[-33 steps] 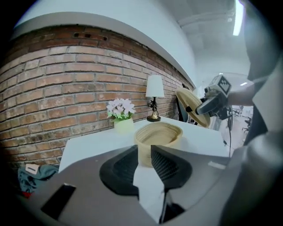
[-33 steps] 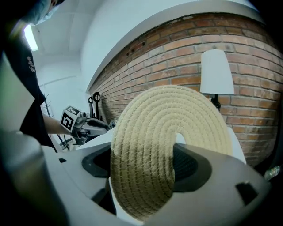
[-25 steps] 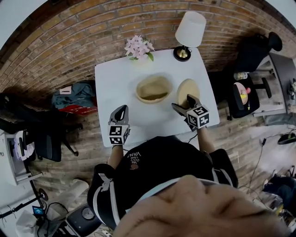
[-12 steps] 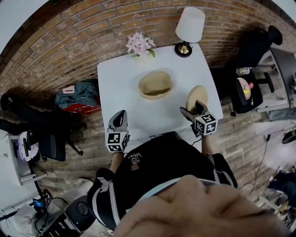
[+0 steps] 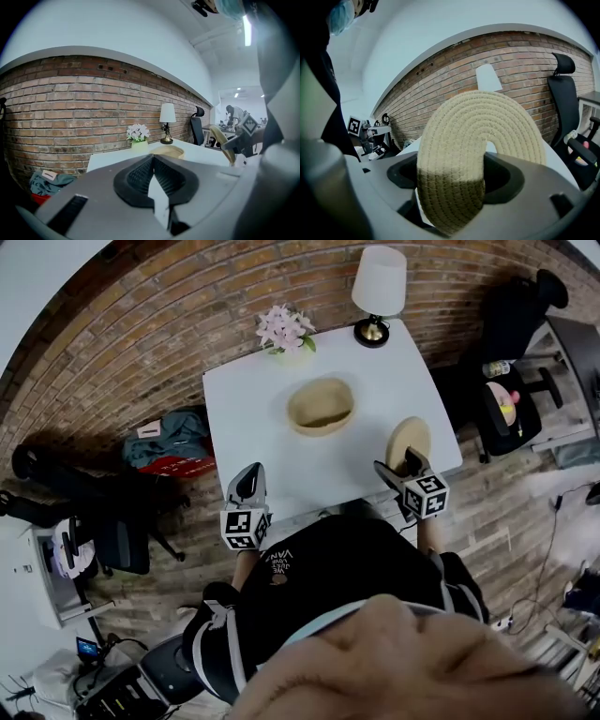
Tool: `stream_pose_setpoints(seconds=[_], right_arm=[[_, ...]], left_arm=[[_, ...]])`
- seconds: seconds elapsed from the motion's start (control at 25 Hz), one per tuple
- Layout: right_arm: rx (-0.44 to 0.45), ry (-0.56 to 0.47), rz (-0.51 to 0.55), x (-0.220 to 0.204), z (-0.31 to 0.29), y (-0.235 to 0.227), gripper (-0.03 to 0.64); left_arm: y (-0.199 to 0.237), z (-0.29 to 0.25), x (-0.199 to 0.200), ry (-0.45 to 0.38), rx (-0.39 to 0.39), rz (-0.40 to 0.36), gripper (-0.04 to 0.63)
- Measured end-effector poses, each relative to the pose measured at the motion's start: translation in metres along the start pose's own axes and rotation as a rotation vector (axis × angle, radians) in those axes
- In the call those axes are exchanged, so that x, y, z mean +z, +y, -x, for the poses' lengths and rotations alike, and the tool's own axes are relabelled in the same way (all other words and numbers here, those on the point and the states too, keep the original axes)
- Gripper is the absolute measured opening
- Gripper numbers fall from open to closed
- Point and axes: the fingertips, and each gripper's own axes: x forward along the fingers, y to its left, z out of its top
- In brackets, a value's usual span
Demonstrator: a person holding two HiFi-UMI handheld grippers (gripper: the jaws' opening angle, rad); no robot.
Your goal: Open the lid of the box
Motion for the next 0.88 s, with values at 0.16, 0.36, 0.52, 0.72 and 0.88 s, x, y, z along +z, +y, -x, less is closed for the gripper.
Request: stream_pose_setpoints(seconds=[0.16,0.36,0.52,0.72,0.88], right_arm=[[-0.007,-0.003,0.010,-0.004,0.006,0.002,0.357],[-0.009,-0.011,0.036,0.003,0.008,0.004,0.356],[-0.001,-0.018,0.052,0.011,0.006,0.006,0.356],[0.000,-0.017,0.059,0.014,0.005,0.004,0.356],[0.003,-0.013,0.065,0.017,0.003,0.004,0.356]], left_arm=[[-0.007,-0.001,0.002,-0.015,-0.017,-0.009,0.011],[-0.008,-0.002,0.012,-0.039,-0.030,-0.031,0.011],[-0.005,-0.004,0.018,-0.056,-0.029,-0.041,0.011],[-0.005,-0.006,0.020,-0.069,-0.024,-0.035,0.010],[-0.004,-0.009,0.020,-0.072,-0.022,-0.026,0.009]])
